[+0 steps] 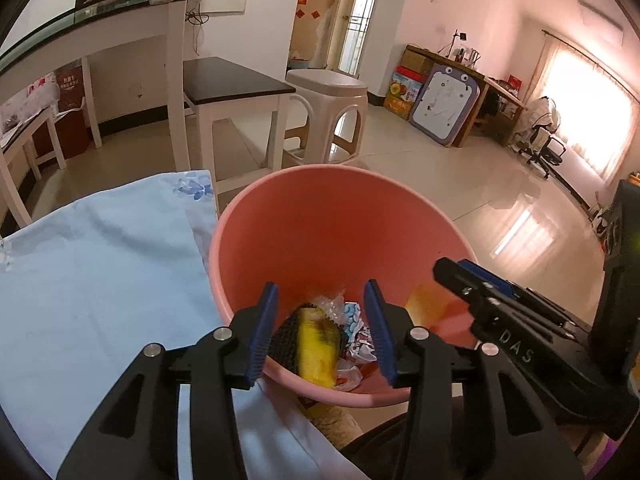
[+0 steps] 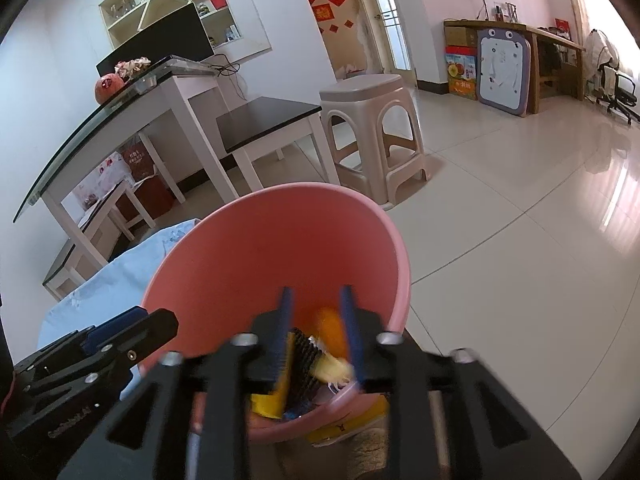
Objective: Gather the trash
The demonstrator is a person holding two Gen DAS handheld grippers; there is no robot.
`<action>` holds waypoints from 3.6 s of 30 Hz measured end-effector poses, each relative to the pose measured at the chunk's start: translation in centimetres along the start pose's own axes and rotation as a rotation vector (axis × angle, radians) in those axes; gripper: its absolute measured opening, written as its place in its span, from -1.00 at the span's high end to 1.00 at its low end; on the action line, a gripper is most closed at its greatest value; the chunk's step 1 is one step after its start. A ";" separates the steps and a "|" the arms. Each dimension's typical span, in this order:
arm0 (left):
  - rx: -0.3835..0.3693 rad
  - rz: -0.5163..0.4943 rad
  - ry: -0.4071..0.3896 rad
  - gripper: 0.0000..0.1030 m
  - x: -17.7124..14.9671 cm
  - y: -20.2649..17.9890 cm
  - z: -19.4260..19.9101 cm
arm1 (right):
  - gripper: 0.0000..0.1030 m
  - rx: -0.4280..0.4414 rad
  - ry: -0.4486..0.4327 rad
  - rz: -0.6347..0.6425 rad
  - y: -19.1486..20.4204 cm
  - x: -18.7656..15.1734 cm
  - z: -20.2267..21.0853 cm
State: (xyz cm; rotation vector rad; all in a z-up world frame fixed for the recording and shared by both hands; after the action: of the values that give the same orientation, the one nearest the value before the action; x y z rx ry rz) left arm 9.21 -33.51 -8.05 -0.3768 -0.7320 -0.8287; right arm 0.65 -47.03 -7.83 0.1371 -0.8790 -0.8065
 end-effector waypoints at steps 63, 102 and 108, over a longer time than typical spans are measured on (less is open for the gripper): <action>0.300 0.135 -0.168 0.12 -6.9 5.2 18.1 | -0.35 0.203 -0.115 0.283 12.7 -8.8 13.6; 0.308 0.154 -0.167 0.12 -8.1 5.6 19.1 | -0.35 0.206 -0.099 0.309 13.0 -9.9 13.9; 0.309 0.154 -0.164 0.12 -8.1 5.8 18.9 | -0.35 0.206 -0.098 0.309 13.0 -9.9 13.9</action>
State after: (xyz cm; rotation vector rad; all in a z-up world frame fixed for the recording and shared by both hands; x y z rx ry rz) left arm 1.70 -14.84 -0.82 -0.2211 -0.9560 -0.5322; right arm -5.73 -28.24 0.44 0.1391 -1.0455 -0.4365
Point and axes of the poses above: each gripper's, at about its wrist camera, not at the fingertips, and z roughly against the way its jaws point, y to its left, x to its top, the point moved 4 cm from there along -z, roughly the way its jaws point, and after that the axes turned 12 degrees about -z, right-handed, at the moved point
